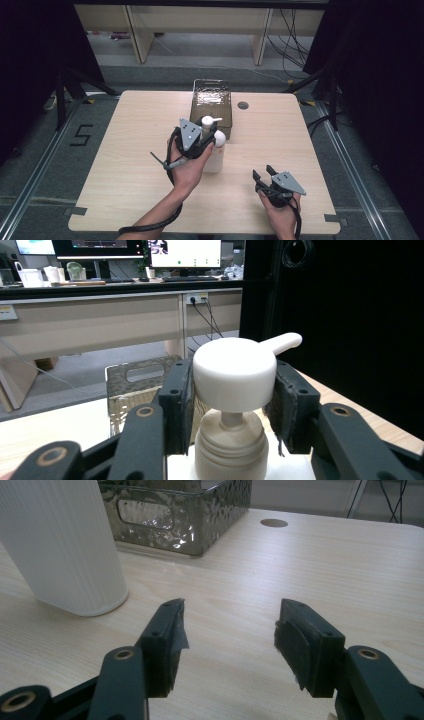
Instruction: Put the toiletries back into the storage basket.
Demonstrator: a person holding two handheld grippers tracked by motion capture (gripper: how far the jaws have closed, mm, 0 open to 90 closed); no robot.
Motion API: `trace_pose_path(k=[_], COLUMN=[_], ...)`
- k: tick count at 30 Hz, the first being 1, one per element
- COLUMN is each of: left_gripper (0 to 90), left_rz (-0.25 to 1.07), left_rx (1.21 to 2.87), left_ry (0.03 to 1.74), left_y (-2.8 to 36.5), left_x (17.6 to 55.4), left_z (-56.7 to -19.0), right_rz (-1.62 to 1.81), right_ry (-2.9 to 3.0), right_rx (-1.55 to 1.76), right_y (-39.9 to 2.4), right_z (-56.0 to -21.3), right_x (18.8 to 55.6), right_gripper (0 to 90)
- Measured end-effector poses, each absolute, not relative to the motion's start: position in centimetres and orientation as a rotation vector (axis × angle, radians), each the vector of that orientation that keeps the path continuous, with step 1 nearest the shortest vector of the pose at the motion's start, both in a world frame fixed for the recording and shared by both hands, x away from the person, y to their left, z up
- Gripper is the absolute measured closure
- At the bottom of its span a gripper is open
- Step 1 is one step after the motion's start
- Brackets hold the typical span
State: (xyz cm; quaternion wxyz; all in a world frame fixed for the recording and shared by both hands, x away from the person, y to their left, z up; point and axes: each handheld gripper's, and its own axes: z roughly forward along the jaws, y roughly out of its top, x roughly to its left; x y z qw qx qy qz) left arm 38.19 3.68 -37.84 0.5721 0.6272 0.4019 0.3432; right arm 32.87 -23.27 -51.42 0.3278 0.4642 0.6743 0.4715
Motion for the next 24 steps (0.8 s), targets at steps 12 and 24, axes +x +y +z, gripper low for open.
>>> trace_pose_path(k=[12,24], left_gripper=[58.8,59.2], left_rz=[0.788,0.766], left_rx=[1.487,1.485], left_ry=[0.962,0.957], left_y=[3.48,3.75], left_x=[38.26,38.21], left_z=[-37.63,-37.53], right_rz=[1.239,1.232], right_ry=[1.773,1.78], right_rx=[1.223,1.23], right_y=[-23.27,-23.32], right_z=[-51.44,-51.36], right_x=[32.9,32.87], right_gripper=[44.8,44.6])
